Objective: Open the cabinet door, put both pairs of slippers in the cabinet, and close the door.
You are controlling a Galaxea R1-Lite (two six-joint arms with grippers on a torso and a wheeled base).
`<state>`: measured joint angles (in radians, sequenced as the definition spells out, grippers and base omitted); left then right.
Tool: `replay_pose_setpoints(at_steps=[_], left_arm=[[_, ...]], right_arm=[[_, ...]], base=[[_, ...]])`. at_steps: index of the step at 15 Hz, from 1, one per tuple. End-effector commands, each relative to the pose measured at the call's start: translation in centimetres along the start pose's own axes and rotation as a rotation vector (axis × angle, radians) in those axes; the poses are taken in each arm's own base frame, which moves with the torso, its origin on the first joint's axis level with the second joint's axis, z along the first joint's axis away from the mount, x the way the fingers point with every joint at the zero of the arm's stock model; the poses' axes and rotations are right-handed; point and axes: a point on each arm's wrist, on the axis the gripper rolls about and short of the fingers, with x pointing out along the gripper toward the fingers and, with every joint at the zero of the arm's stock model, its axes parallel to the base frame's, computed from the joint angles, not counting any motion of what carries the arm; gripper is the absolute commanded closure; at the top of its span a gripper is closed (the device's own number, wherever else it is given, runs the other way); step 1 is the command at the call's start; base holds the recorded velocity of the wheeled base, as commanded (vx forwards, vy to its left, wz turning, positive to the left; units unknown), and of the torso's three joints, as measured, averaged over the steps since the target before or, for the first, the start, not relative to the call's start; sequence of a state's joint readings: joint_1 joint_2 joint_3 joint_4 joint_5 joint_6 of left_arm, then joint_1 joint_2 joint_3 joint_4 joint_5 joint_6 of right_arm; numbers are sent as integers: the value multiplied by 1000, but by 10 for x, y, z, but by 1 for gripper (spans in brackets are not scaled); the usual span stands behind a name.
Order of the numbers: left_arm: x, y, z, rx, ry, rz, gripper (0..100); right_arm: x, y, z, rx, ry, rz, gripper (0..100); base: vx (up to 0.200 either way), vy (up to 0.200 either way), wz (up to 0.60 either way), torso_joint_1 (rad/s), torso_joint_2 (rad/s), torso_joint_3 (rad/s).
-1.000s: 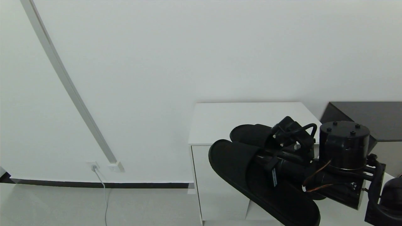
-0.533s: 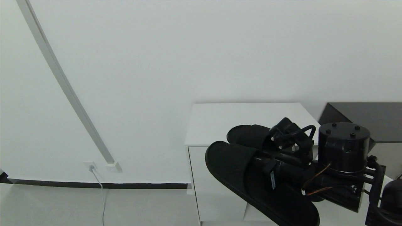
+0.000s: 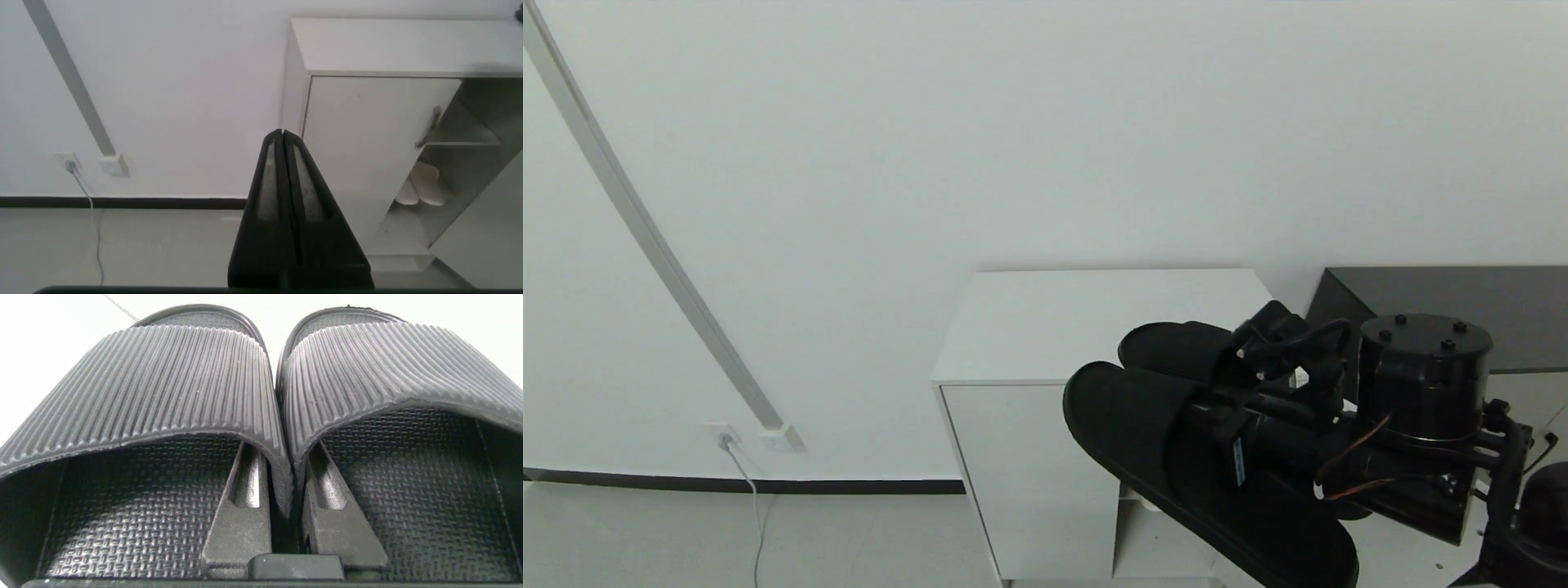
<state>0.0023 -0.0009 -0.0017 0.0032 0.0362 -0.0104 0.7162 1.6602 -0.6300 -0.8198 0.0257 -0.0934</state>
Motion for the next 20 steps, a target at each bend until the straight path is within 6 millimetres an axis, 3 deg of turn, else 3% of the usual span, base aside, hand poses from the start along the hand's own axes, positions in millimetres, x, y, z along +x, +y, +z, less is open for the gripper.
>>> replay_pose_setpoints(at_steps=[1,5,15,20], left_arm=[[0,0,0,0,1,0,100],[0,0,0,1,1,0,100],[0,0,0,0,1,0,100],[0,0,0,0,1,-2,100]], right_arm=[[-3,0,0,0,-2,2,100],[-2,0,-1,0,1,2,100],[-3,3,-4,-2,0,14,100],[-2,3,-5,-2,0,14,100]], base=[[0,-200,0,-2,7,2],[0,-200,0,1,1,2],[0,0,0,0,0,0],[-200,0,0,3,2,1]])
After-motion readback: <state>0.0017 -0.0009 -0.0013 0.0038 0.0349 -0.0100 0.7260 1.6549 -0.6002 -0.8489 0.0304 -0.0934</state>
